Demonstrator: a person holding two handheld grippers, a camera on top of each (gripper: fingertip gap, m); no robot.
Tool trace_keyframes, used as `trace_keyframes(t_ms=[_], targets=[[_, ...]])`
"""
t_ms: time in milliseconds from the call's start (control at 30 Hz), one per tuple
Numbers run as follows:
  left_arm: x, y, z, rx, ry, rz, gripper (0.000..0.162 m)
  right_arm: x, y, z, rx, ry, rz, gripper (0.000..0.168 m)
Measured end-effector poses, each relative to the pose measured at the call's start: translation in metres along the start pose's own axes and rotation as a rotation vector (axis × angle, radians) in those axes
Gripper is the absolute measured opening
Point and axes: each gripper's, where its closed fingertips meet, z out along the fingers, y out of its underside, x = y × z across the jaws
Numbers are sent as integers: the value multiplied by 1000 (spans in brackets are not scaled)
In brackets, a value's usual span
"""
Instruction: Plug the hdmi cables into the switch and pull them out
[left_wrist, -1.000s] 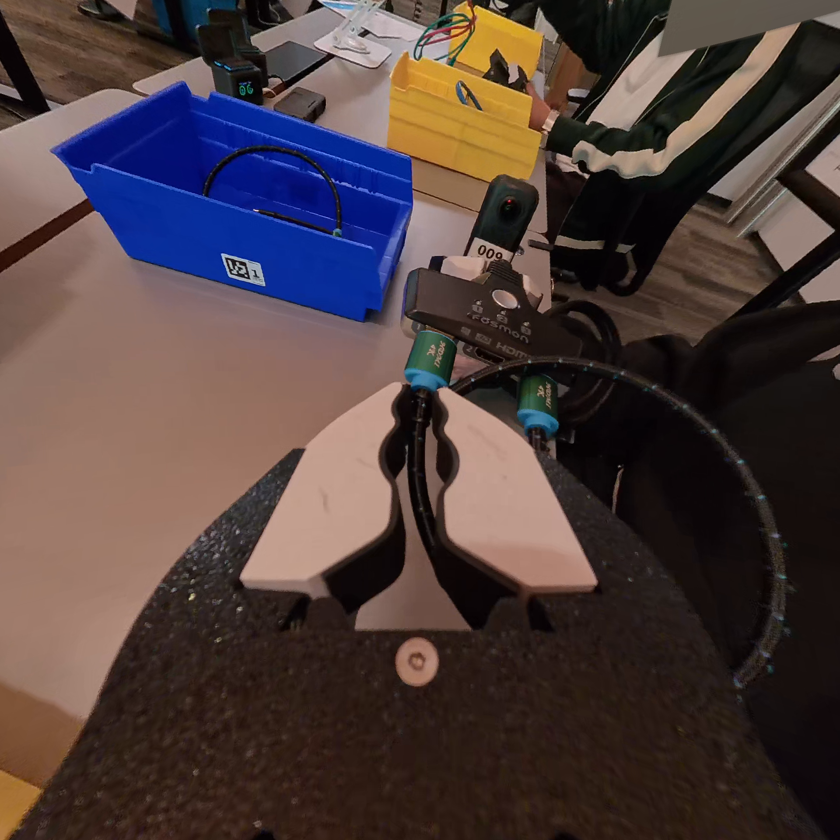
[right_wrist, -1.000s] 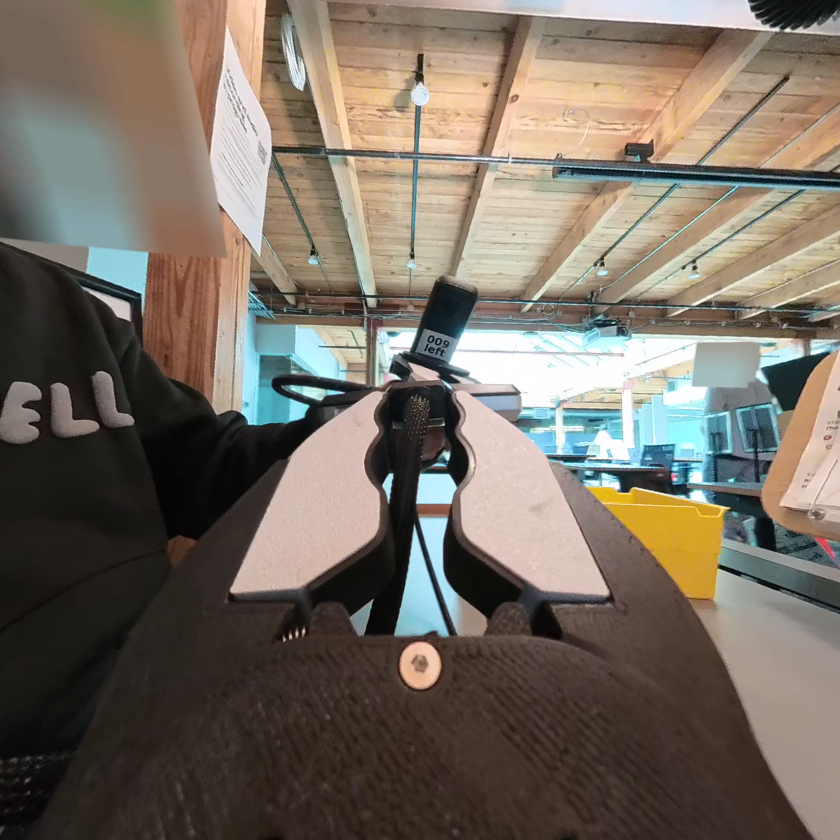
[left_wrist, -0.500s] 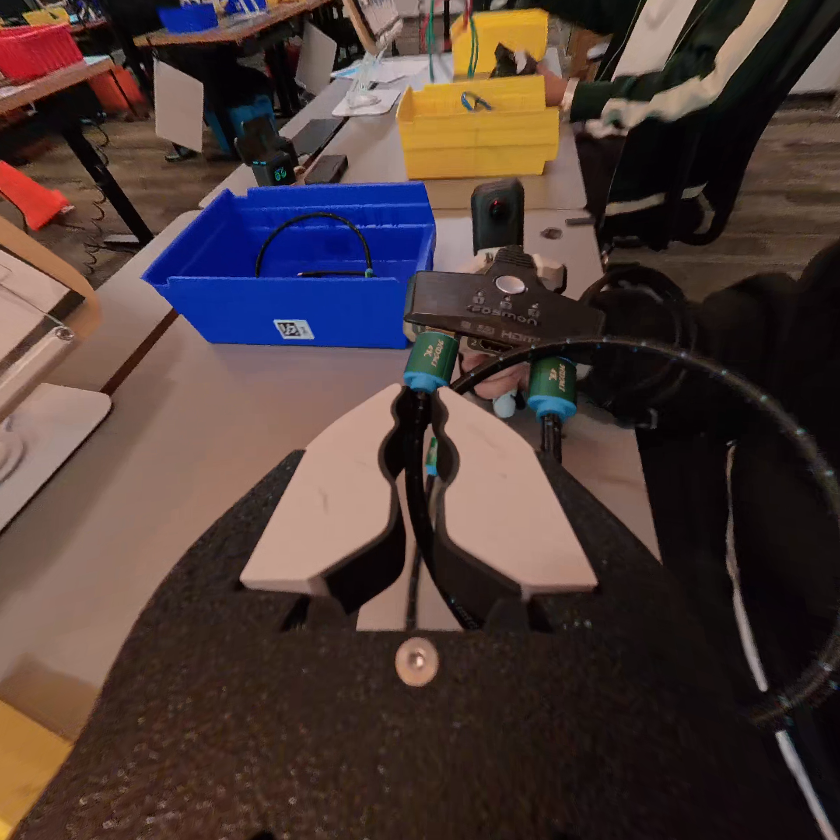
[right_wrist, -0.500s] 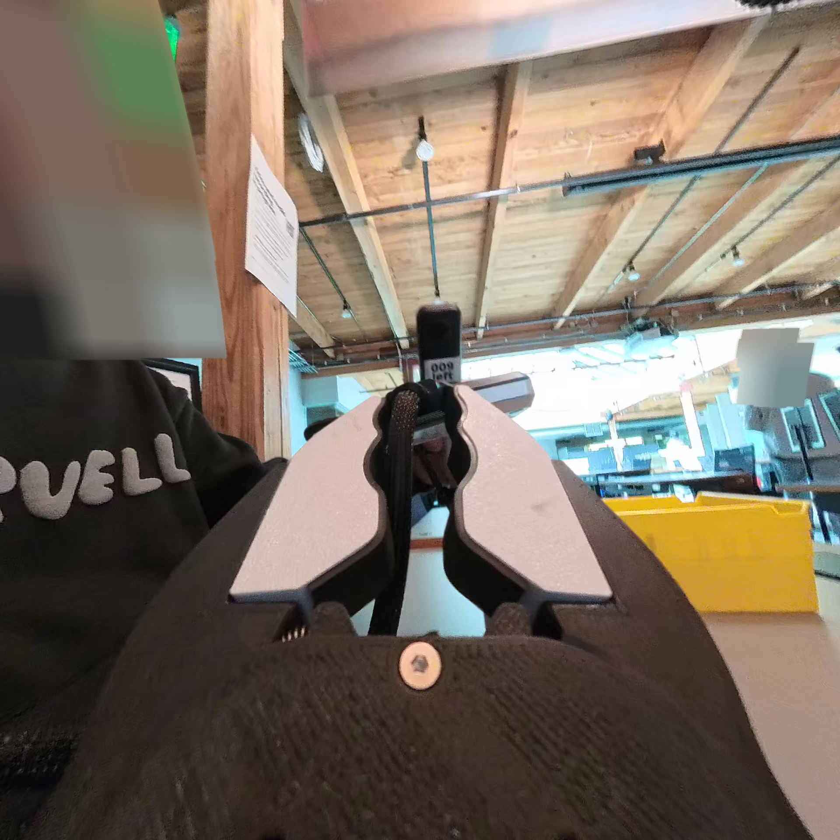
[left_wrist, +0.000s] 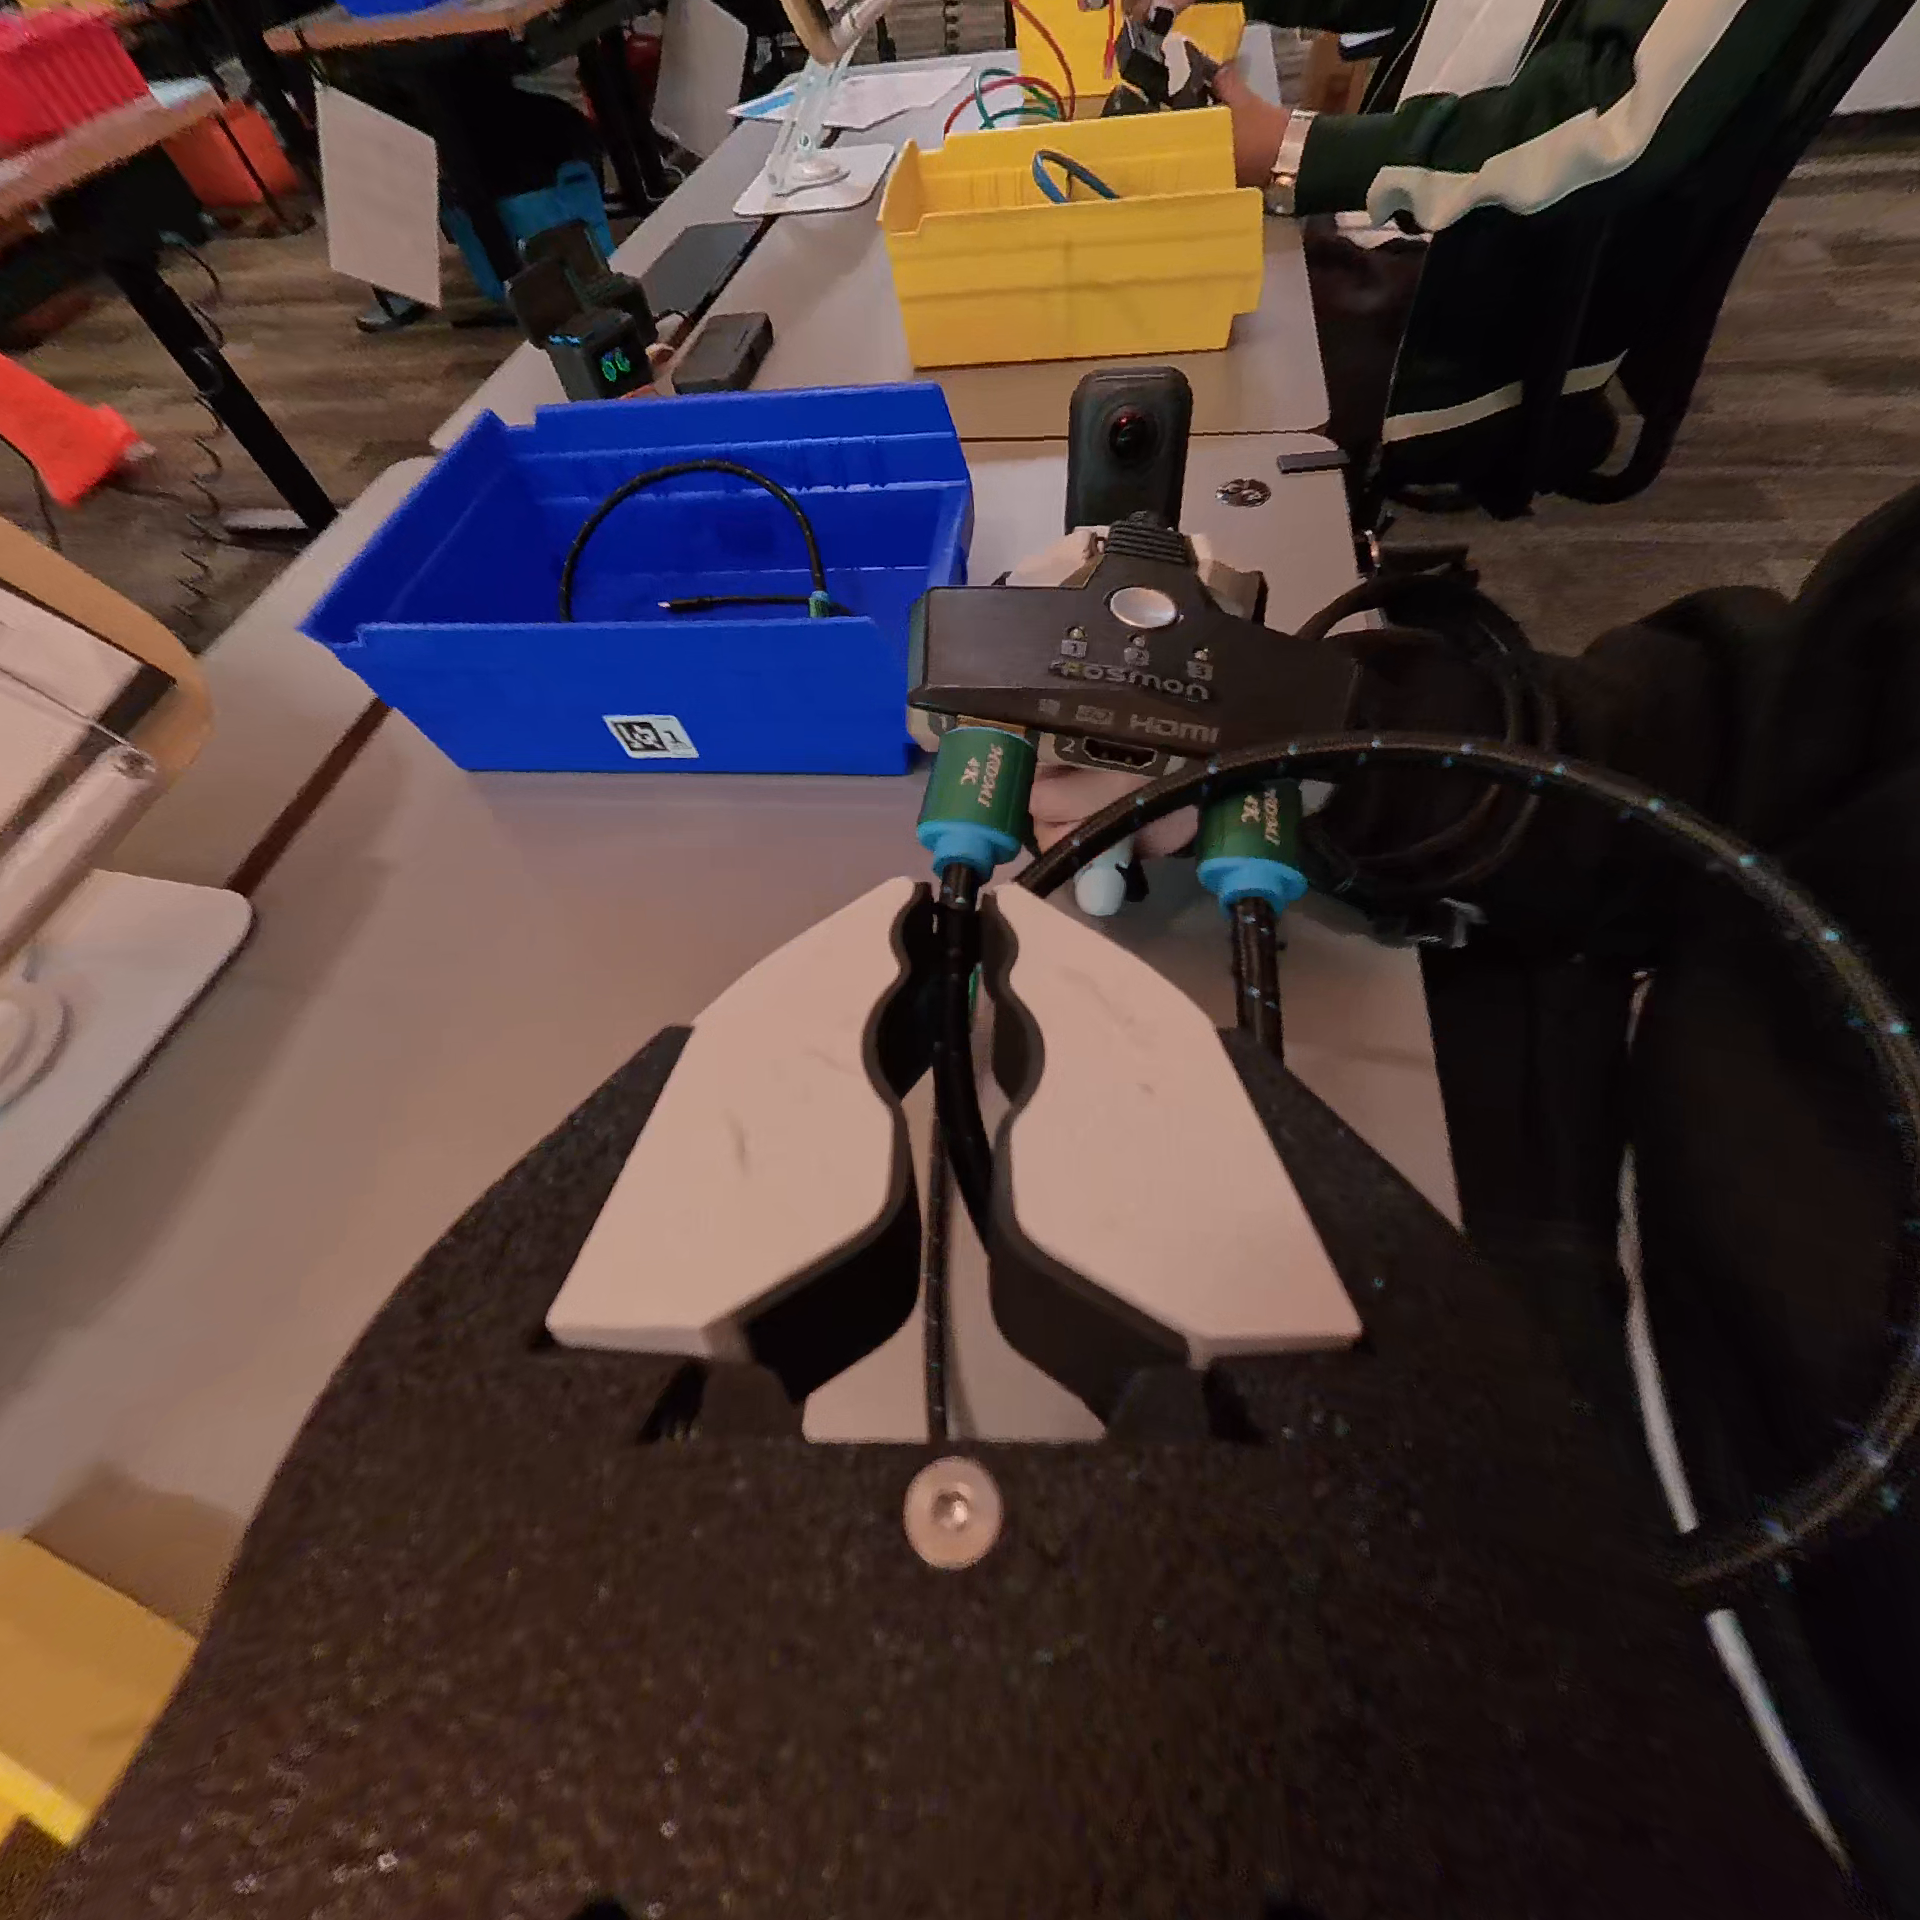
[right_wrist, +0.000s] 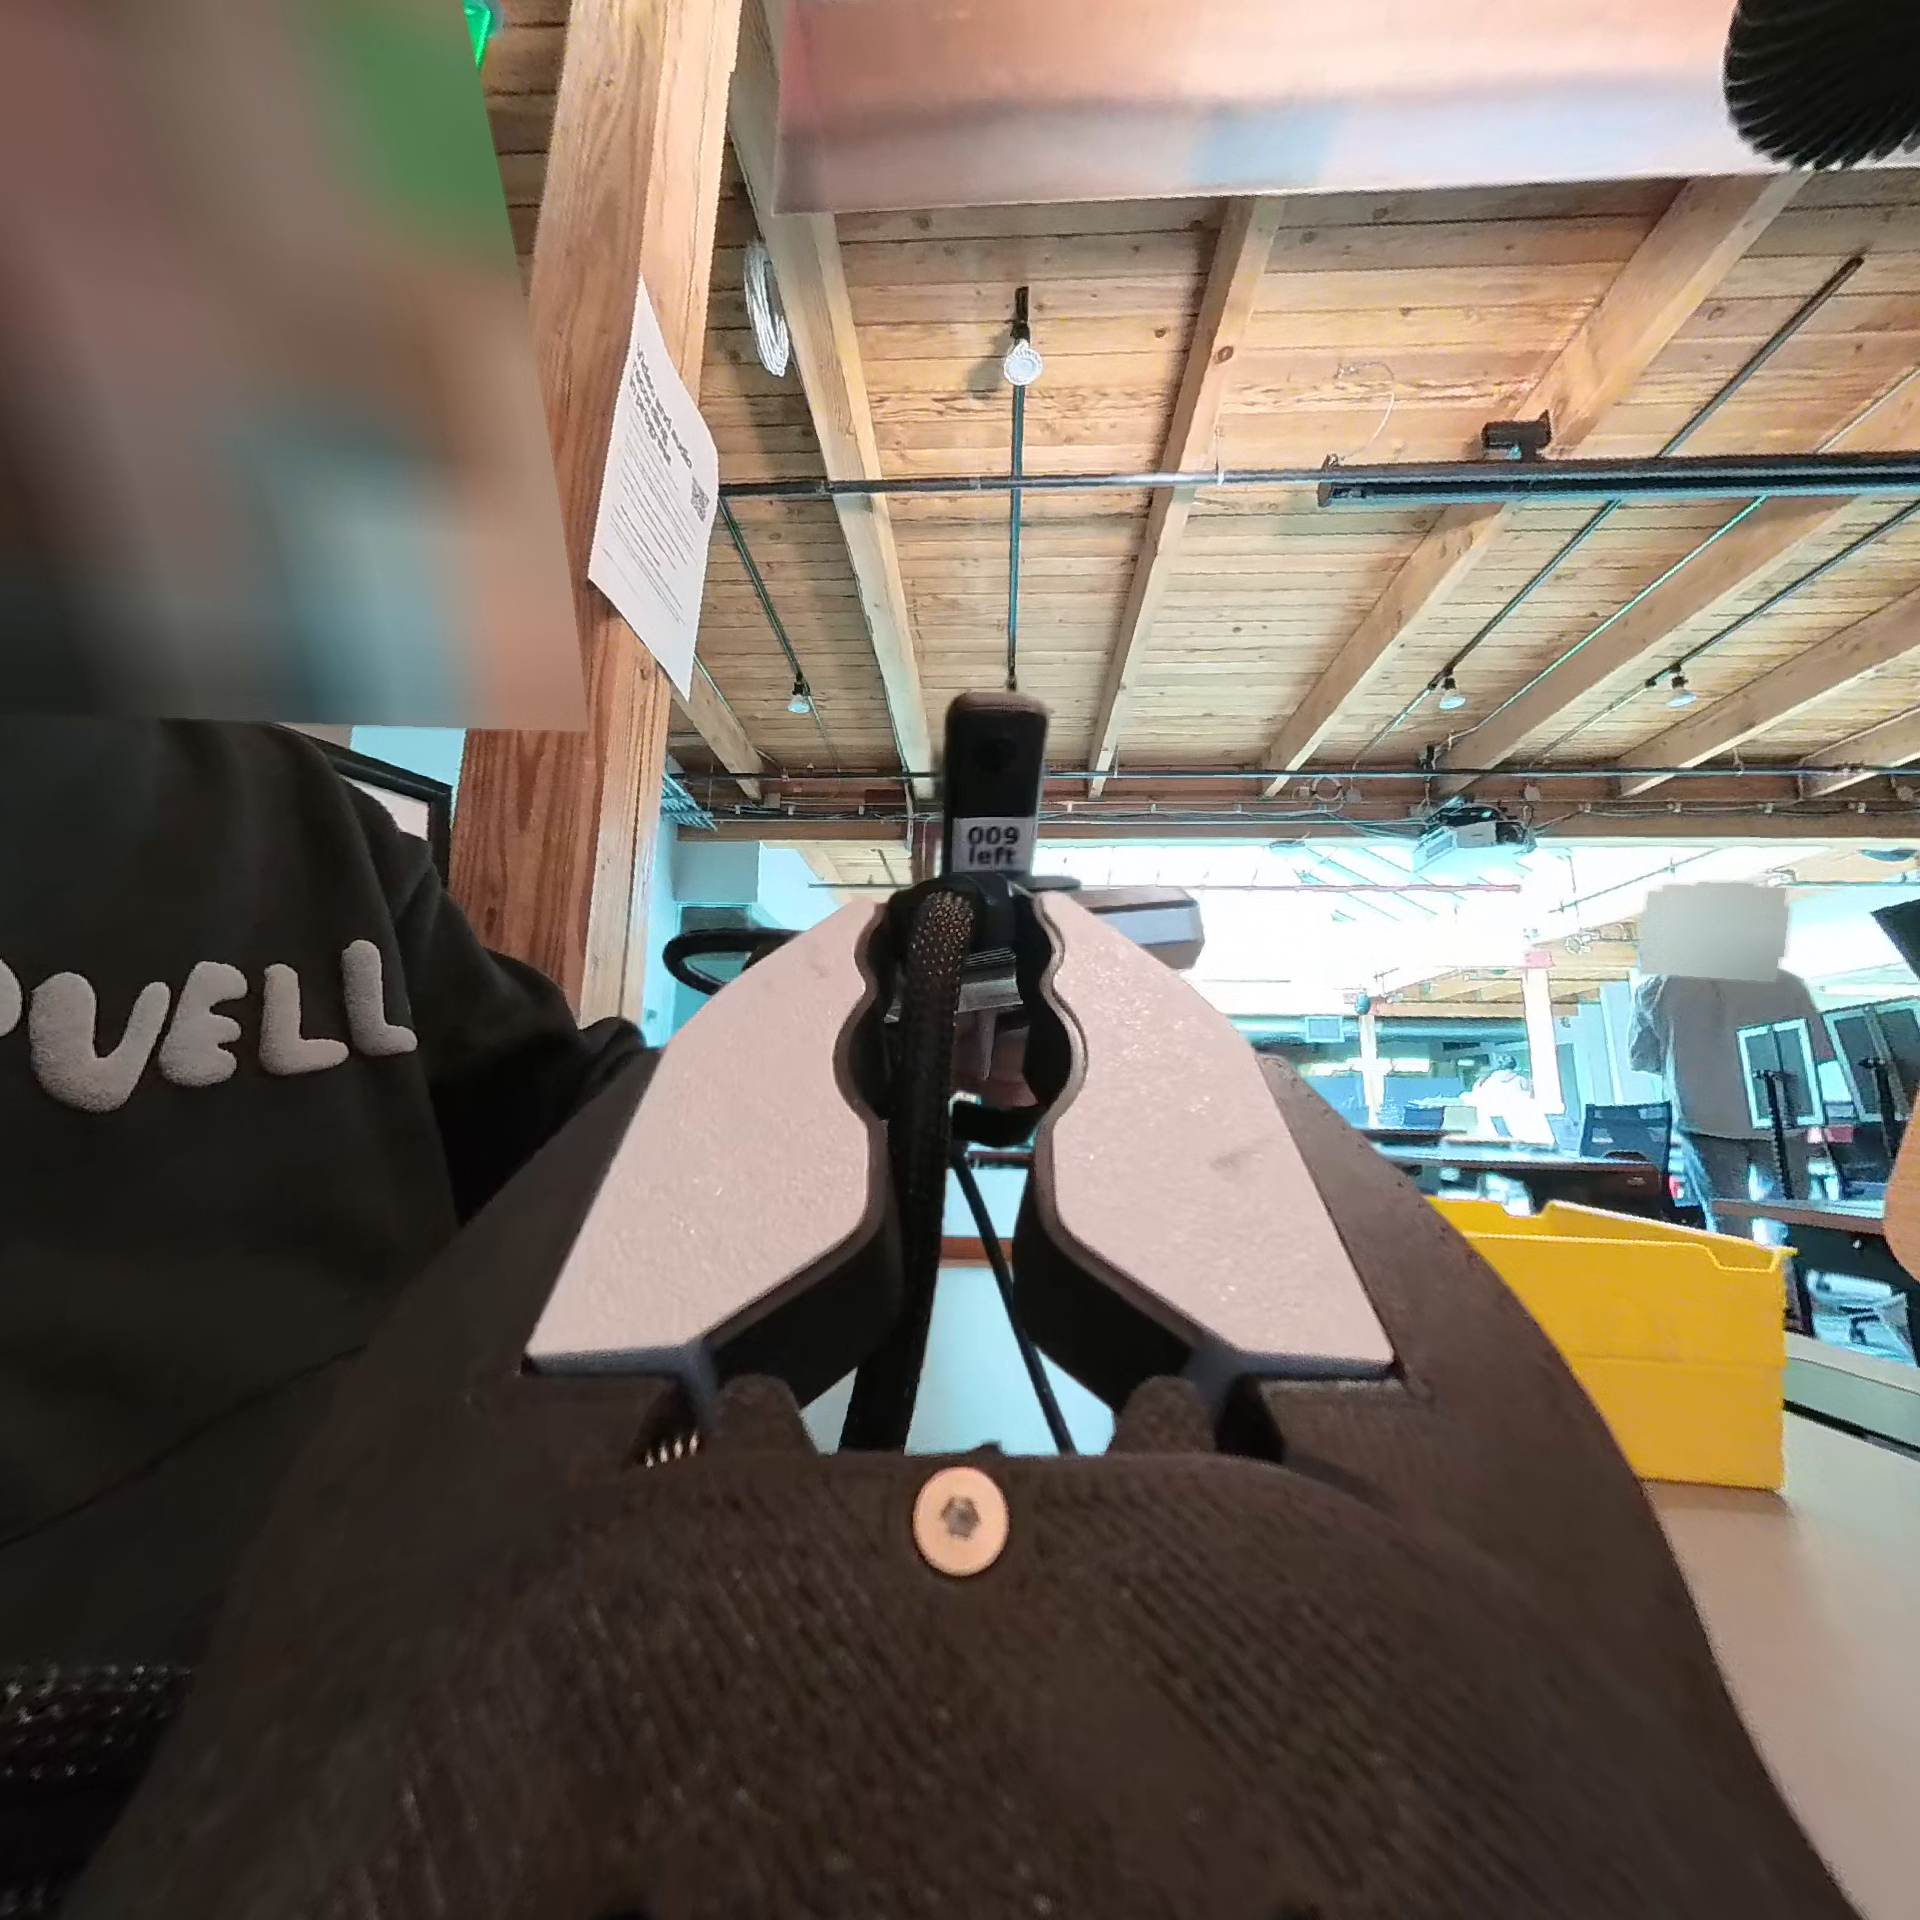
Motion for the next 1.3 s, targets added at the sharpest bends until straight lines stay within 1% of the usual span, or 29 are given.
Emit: trace_keyframes(t_ms=[100, 200, 300, 400, 500, 533, 633, 733, 867, 967, 1033, 1100, 1133, 1167, 1233, 1300], targets=[[-3, 5, 1, -38, 5, -27, 6, 0, 7, 3, -24, -6, 38, 24], [-6, 3, 3, 4, 25, -58, 6, 2, 7, 1, -30, 3, 51, 24], [-8, 7, 6, 4, 21, -15, 6, 5, 9, 0, -41, 18, 73, 24], [-6, 1, 6, 37, 46, 47, 4, 3, 6, 1, -14, 2, 97, 24], [-6, 5, 8, -42, 27, 187, 5, 2, 9, 1, -42, -2, 90, 24], [-7, 4, 8, -52, 23, 204, 5, 2, 8, 2, -38, 0, 83, 24], [-8, -2, 9, -14, 56, 140, 5, 3, 4, 1, -6, -3, 93, 25], [-7, -6, 12, 29, 56, 68, 6, 5, 1, -2, 5, 9, 88, 24], [-7, -9, 11, 12, -34, 80, 6, 6, 1, -2, 8, 12, 81, 24], [2, -15, 8, 6, -21, 141, 6, 1, -4, -2, 41, -35, 107, 24], [8, -24, 5, 71, 35, 135, 7, -8, -7, 0, 23, -62, -12, 23], [12, -36, -1, 160, 60, 117, 6, -9, -6, 1, -7, -58, -44, 23], [13, -47, -9, 241, 54, 103, 7, -9, -4, 1, -24, -60, -51, 23], [14, -56, -19, 314, 43, 88, 8, -11, -3, 0, -39, -66, -72, 23], [8, -62, -38, 398, -26, 61, 11, -11, 0, 1, -94, -58, -114, 23], [-3, -50, -52, 420, -128, 43, 14, -12, -1, 3, -125, -47, -177, 23]])
